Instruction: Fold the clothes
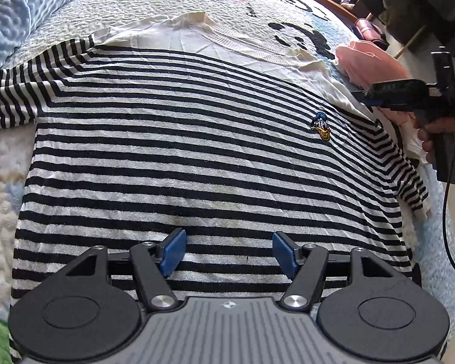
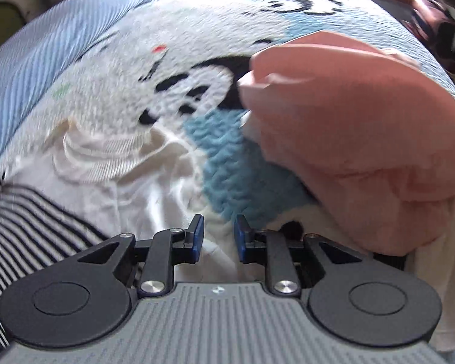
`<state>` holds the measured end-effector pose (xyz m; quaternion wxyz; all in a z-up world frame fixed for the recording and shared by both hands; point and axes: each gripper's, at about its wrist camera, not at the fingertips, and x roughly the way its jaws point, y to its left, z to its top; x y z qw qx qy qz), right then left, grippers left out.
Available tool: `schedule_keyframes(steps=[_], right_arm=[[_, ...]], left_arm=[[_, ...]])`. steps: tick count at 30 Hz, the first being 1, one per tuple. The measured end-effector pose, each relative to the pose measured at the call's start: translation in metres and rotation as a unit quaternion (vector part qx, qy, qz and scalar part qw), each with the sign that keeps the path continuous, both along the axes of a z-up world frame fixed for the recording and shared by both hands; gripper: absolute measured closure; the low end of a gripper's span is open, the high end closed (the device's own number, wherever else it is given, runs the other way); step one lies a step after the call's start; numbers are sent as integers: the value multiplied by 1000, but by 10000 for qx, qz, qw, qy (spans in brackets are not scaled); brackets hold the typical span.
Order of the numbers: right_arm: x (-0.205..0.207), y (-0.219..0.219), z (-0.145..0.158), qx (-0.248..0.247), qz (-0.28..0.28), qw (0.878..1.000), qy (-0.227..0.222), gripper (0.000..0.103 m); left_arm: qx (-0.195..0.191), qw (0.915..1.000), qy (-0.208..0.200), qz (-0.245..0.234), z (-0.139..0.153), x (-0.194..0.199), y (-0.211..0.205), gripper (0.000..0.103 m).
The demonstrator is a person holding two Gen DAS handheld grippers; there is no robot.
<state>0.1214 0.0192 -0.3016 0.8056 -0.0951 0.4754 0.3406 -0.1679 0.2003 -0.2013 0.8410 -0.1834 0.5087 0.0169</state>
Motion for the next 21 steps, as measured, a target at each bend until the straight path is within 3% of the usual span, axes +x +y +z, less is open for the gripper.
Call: schedule_keyframes(steps=[14,16,18,21], right_arm=[[-25,18,9,-465,987,9937,-261,81],[-25,23,5,-634,946,9930,-297,85],[-20,23,6,-480,691,9963,-187,96],[-9,16,9,-369,264,9989,-144,97]], left_arm=[[-268,9996,-5,66,-3,0,5,34],[-272,9996,-1,47,-3,0,5,33],[-267,9996,3,13,-3,0,5,32],[-273,9996,11,-26,-2,0,6,32]])
